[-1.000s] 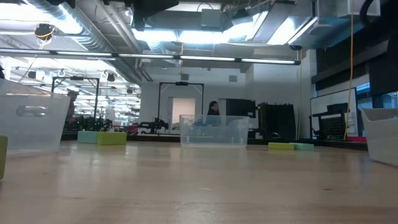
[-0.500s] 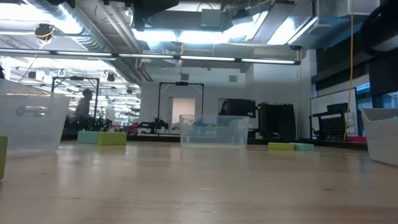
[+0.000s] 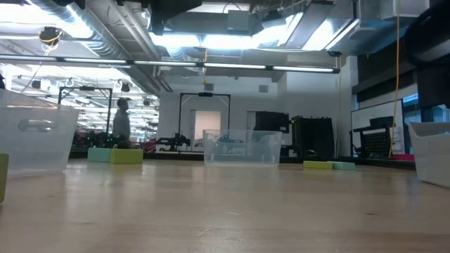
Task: Sort & place blocks by color
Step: Put the orange block into the gray bin, then put the top left green block into the bottom transparent bin
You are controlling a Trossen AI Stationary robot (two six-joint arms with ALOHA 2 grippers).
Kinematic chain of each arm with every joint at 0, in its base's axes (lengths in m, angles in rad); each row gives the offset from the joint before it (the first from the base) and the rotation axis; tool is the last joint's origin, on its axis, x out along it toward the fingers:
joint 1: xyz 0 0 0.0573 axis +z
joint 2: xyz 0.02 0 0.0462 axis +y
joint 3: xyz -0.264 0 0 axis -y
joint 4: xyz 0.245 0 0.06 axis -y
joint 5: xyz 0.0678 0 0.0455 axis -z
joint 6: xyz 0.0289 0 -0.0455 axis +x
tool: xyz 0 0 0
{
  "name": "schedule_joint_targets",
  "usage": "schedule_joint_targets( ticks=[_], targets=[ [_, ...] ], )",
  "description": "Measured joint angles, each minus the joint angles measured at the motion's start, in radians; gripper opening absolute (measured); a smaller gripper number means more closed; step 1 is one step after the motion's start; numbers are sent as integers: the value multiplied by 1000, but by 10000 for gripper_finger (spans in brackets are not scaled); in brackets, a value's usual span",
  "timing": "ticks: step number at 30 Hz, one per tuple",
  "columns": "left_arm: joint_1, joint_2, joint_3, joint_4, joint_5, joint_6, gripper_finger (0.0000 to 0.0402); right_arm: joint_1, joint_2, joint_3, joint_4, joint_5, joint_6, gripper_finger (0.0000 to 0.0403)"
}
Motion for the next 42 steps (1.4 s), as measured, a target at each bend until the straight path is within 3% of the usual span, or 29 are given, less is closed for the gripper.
schedule_joint_targets(
  ticks=[4,8,15,24,28,33,36,38,42],
  targets=[
    [0,0,0,0,0,0,200,0,0,0,-2,-1,-1,246],
    [0,0,0,0,0,0,200,0,-1,0,-1,-3,-20,287],
    [0,0,0,-1,0,0,200,0,-53,0,-7,-48,-118,288],
    [0,0,0,-1,0,0,200,1,-323,0,-50,0,-175,286],
    [0,0,0,-1,1,-1,200,-7,-465,1,5,130,-171,286],
    [0,0,0,-1,8,-4,200,-80,-586,1,81,430,-186,286],
    [0,0,0,0,9,-10,200,-158,-617,1,139,590,-285,287],
    [0,0,0,1,24,-12,200,-222,-623,1,183,637,-379,287],
    [-1,0,0,2,69,-65,200,-362,-613,1,314,613,-591,287]
  ],
)
